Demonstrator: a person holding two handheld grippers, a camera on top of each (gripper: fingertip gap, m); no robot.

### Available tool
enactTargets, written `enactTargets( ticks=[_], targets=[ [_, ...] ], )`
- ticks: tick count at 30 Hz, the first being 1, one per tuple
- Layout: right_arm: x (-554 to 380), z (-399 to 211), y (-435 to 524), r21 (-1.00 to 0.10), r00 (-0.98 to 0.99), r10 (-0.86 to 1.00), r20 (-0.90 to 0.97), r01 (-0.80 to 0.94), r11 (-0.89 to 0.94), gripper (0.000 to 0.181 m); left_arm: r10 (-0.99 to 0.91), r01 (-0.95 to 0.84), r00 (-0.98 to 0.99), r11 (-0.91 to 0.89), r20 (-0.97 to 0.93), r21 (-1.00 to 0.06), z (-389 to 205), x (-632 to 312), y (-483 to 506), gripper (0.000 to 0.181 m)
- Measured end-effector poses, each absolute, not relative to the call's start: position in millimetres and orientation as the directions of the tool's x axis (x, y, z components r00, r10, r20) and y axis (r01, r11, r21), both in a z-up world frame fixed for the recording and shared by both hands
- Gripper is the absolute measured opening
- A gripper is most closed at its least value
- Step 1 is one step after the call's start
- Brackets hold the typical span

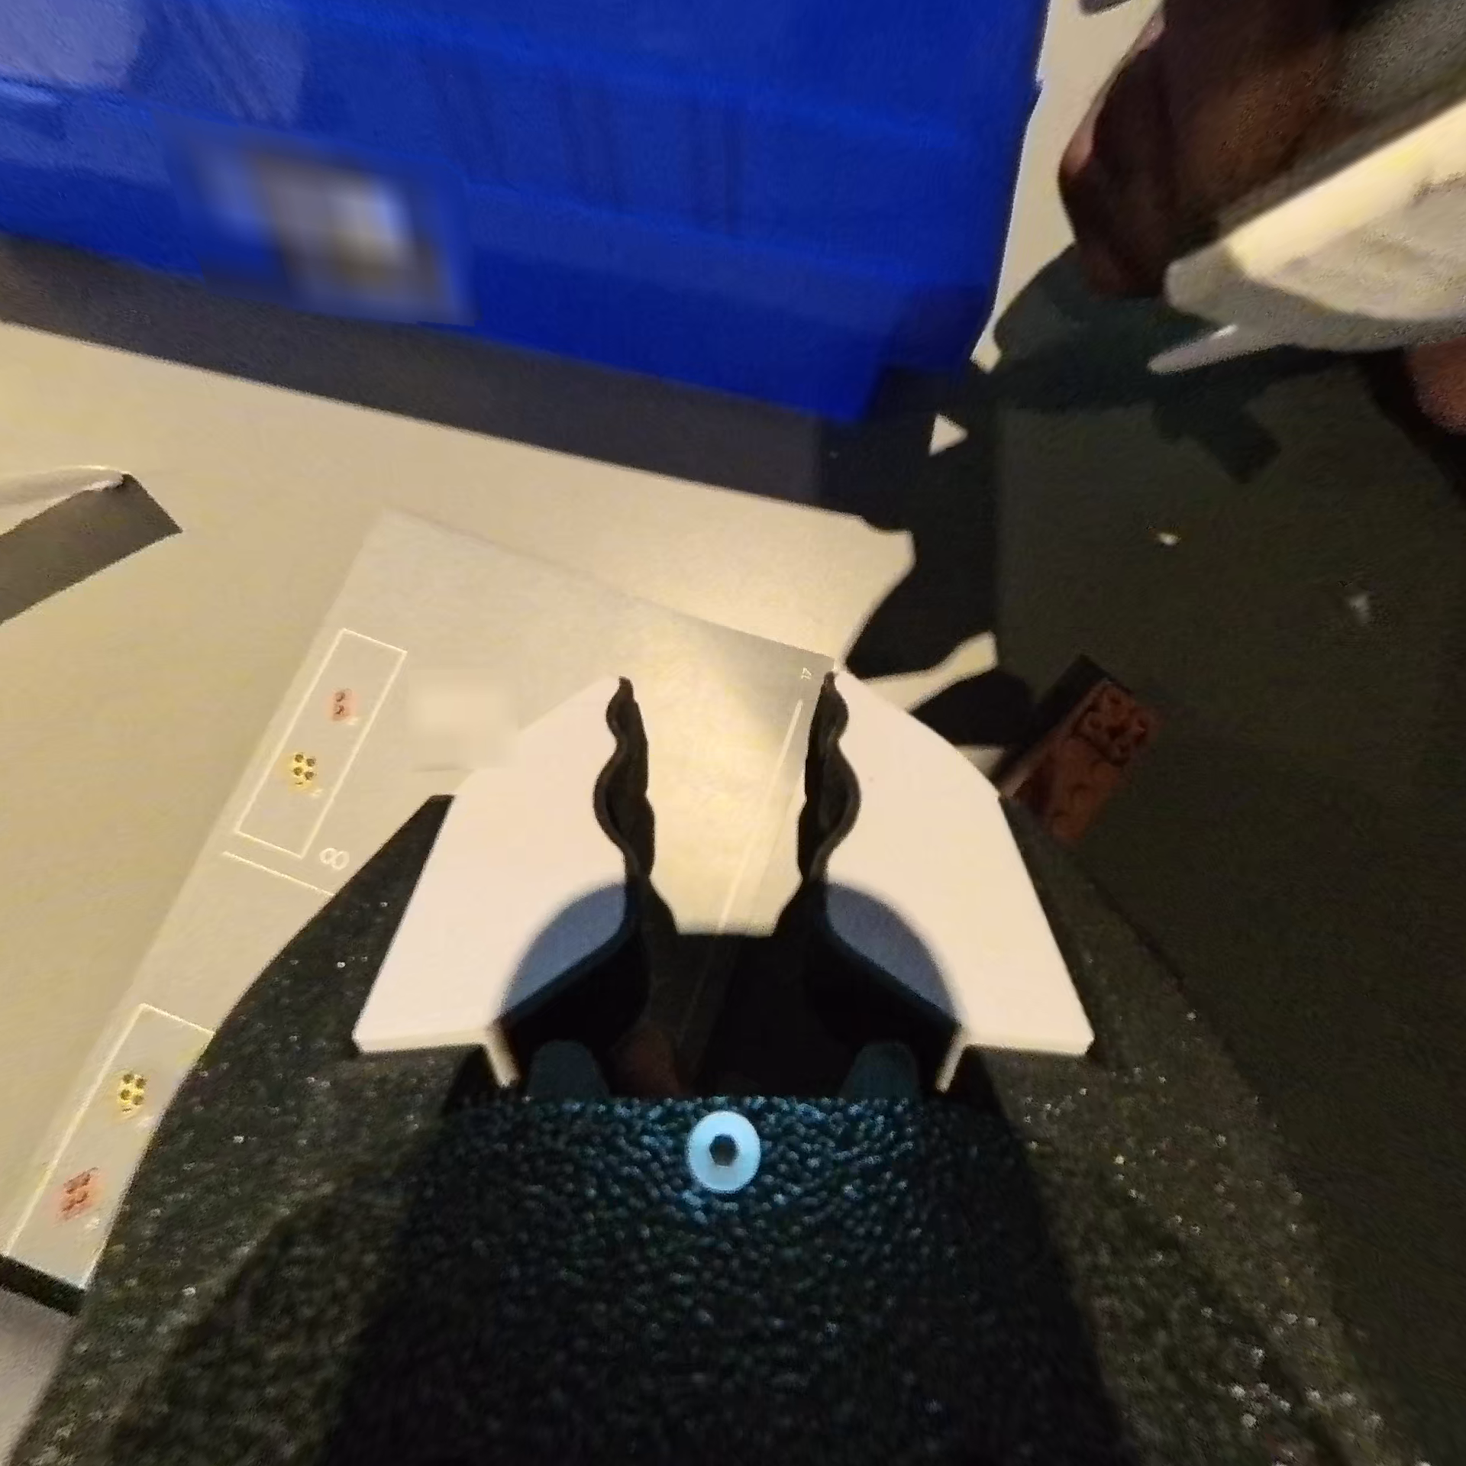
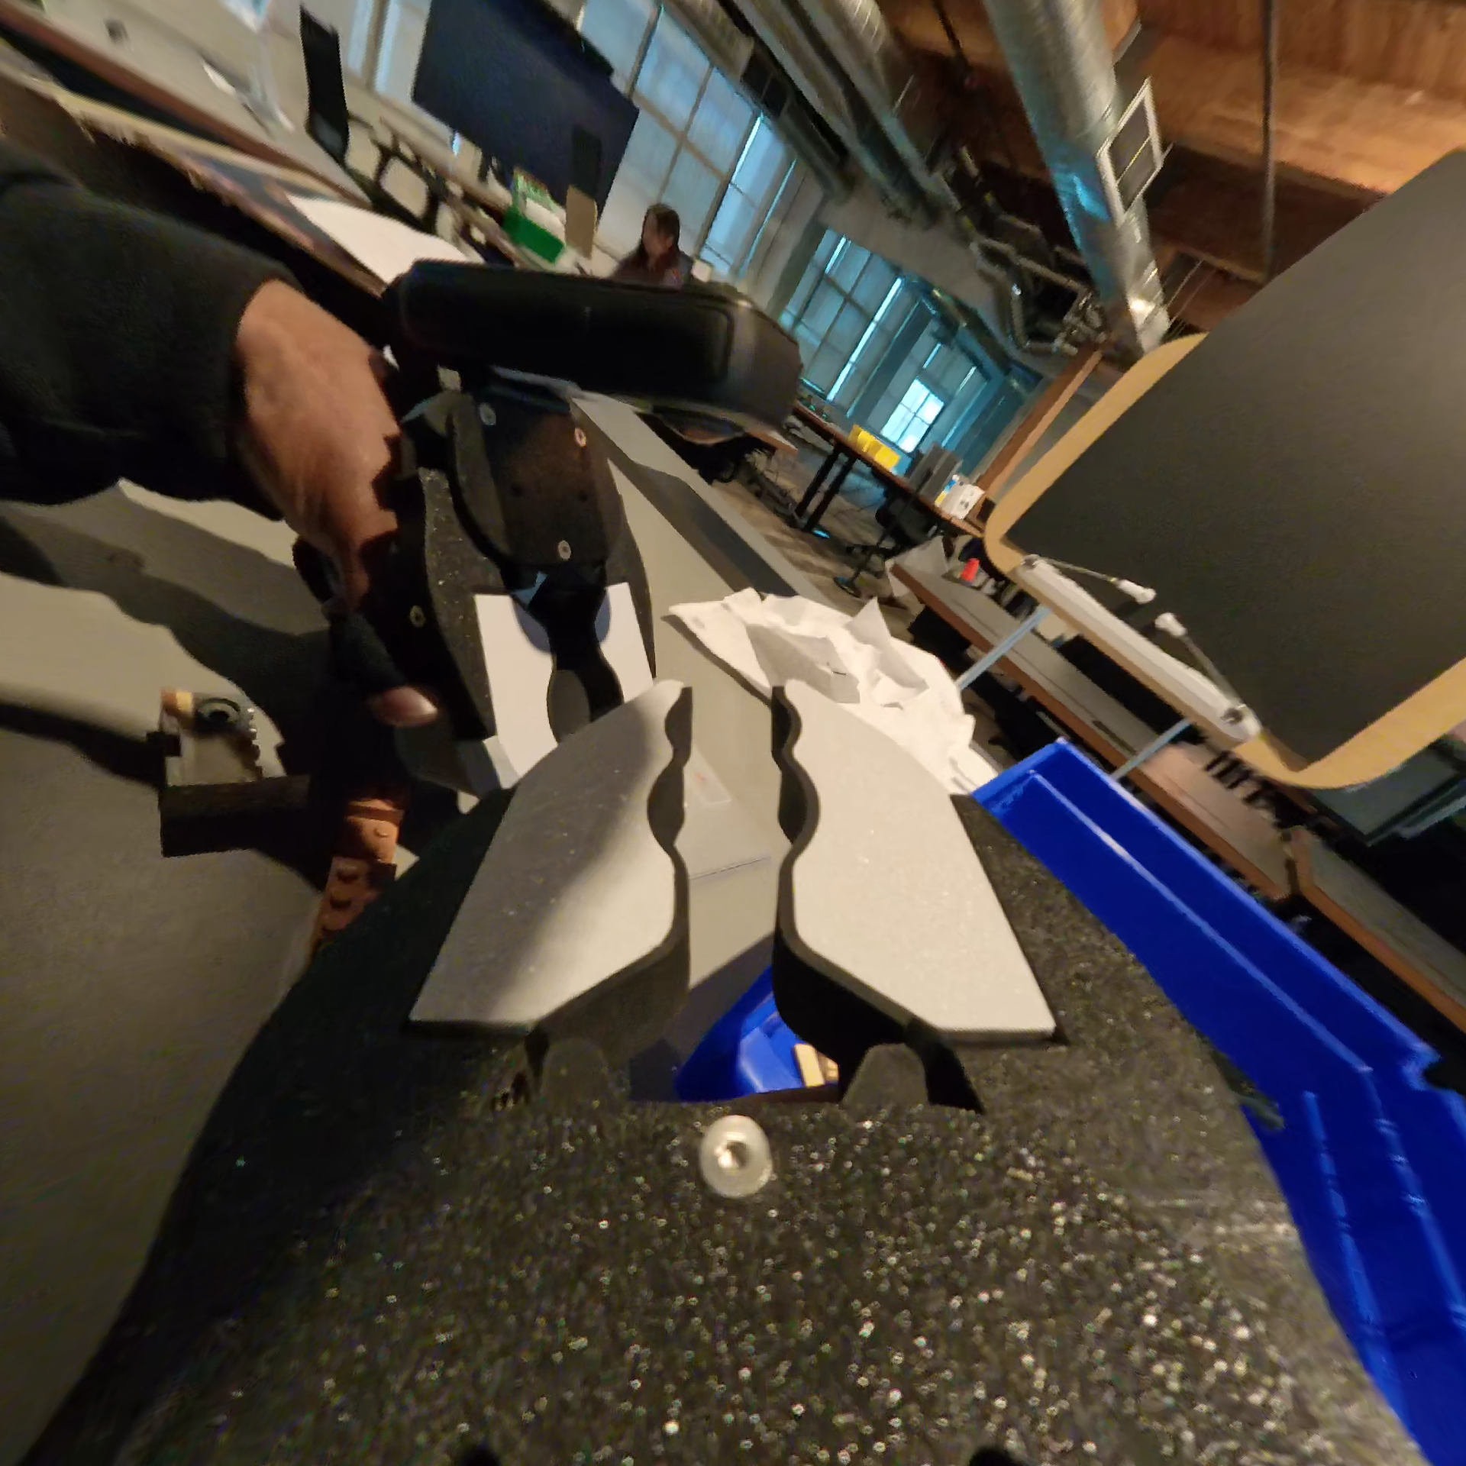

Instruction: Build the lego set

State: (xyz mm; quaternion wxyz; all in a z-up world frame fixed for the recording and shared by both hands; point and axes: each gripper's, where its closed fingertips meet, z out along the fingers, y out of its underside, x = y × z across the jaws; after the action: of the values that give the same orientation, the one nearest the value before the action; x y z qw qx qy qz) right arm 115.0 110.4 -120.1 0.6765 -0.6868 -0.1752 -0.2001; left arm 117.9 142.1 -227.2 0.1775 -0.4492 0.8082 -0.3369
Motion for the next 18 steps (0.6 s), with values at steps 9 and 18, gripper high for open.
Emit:
enactTargets(
  ticks=[9, 18],
  targets=[
    [84.1, -164.0, 113.7, -0.792, 0.838, 0.146, 0.527, 0.546, -0.273, 0.017, -0.847, -0.605, -0.532, 0.366, 0.017, -0.708, -226.7, 118.3, 143.4, 0.043],
    [99.7, -203.2, 110.2, -0.703, 0.851, 0.147, 0.505, 0.504, -0.502, 0.014, -0.848, -0.604, -0.530, 0.362, 0.019, -0.710, -226.5, 118.8, 143.9, 0.043]
  ],
)
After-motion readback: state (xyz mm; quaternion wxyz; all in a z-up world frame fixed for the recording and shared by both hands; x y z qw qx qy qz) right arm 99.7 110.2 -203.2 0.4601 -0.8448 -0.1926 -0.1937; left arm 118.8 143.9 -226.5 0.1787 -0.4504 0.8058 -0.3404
